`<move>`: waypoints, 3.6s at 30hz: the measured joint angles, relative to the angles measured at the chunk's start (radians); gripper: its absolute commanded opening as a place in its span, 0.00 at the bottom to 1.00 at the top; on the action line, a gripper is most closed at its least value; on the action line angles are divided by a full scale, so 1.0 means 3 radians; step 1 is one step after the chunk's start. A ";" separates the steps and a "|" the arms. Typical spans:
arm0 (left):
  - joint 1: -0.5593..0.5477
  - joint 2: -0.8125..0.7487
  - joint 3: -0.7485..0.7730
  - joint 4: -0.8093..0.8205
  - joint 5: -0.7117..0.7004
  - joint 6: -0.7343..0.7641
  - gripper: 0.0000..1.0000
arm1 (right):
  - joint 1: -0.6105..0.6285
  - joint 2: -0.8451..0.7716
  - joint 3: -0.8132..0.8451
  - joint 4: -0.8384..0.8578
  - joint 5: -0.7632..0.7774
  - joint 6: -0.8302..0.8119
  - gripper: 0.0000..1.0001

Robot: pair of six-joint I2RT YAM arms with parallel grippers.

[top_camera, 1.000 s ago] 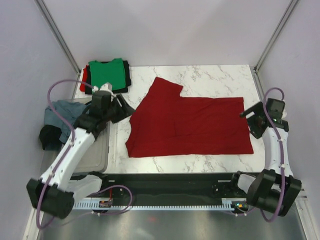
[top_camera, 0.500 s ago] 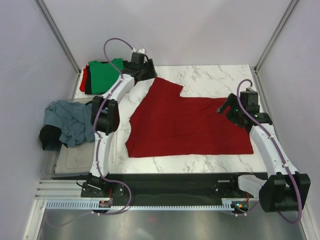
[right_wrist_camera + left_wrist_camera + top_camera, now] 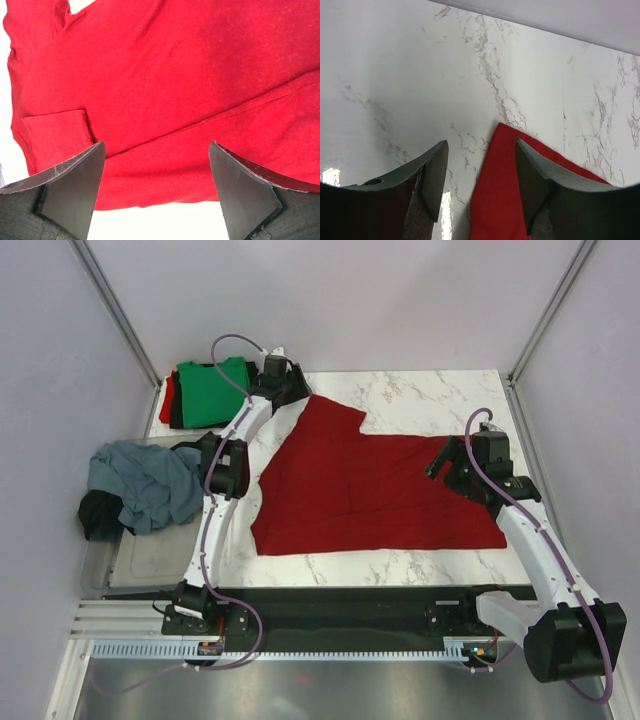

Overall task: Fold and stack the t-shirts
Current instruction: Fold the tshirt

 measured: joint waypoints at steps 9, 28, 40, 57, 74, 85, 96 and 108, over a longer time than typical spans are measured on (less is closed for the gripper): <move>0.0047 0.0064 0.0032 -0.0013 0.0310 -0.0333 0.59 | 0.0000 0.0010 -0.0001 0.0019 -0.0043 -0.0011 0.92; -0.0050 0.0187 0.0114 -0.0039 0.0685 -0.0547 0.02 | 0.0000 0.0005 -0.0074 0.0018 -0.0057 -0.0109 0.92; -0.0046 -0.0264 -0.0518 -0.0070 0.0777 -0.0524 0.02 | -0.0098 0.0697 0.0280 0.0001 0.0103 -0.0107 0.91; -0.0046 -0.1330 -0.1034 -0.0111 0.0899 -0.0315 0.02 | -0.1144 0.3297 0.2378 0.0177 0.0496 -0.0118 0.82; 0.0018 -0.1330 -0.1077 -0.0164 0.1035 -0.0239 0.02 | -0.1195 0.3883 0.2790 0.0426 0.0460 -0.0320 0.59; 0.0023 -0.1330 -0.1165 -0.0169 0.1067 -0.0240 0.02 | -0.1195 0.3784 0.2600 0.0518 0.0364 -0.0341 0.07; 0.0023 -0.1562 -0.1475 -0.0257 0.1068 -0.0237 0.02 | -0.1191 0.3566 0.2419 0.0519 0.0111 -0.0309 0.00; 0.0019 -0.2879 -0.2956 -0.0219 0.1011 -0.0200 0.02 | -0.1188 0.2276 0.1368 0.0715 -0.0168 -0.0284 0.00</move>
